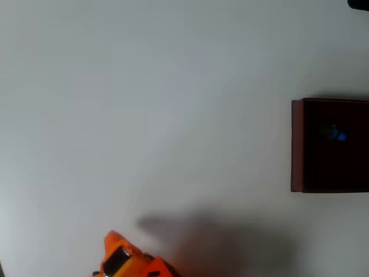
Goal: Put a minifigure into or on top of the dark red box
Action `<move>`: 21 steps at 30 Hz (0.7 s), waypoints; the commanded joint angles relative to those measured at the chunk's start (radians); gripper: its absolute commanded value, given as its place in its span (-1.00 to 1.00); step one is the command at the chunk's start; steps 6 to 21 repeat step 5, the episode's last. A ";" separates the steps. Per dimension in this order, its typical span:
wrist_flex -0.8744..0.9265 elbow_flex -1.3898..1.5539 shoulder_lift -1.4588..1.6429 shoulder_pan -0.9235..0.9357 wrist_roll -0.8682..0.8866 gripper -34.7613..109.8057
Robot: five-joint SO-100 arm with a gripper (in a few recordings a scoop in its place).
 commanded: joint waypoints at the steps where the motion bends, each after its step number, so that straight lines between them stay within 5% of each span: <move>1: 0.012 0.000 0.006 -0.015 0.000 -0.52; 21: 0.012 0.000 0.006 -0.009 -0.005 -0.52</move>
